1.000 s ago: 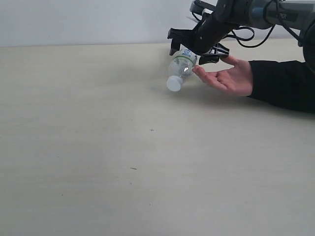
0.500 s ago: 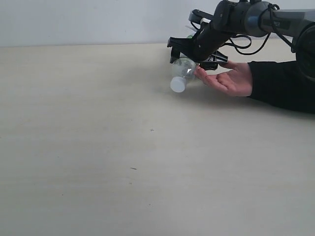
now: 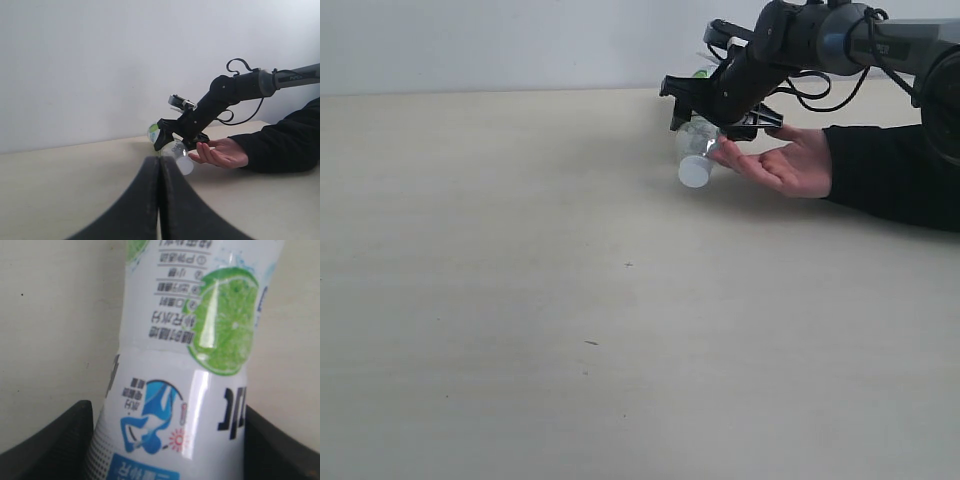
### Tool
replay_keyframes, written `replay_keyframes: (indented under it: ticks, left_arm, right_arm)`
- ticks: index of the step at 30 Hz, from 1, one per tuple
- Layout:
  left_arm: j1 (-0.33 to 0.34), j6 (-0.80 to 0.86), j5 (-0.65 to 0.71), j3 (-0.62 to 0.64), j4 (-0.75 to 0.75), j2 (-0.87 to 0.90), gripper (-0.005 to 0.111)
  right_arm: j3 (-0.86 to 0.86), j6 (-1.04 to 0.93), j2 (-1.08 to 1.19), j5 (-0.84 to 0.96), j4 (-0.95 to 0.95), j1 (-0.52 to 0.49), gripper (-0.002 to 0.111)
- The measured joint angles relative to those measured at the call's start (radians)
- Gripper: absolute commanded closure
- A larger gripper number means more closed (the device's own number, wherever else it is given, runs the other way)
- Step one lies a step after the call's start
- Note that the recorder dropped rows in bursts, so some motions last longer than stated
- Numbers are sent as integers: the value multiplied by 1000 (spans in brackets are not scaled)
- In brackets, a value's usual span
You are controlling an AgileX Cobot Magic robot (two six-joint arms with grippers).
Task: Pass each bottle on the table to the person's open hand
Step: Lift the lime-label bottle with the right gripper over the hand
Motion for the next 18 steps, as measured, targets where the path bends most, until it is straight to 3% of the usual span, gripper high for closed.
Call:
replay_keyframes:
  ticks: [18]
  left_arm:
    - [0, 0, 0, 0, 0, 0, 107]
  right_arm:
    - [0, -14, -12, 4, 0, 0, 108]
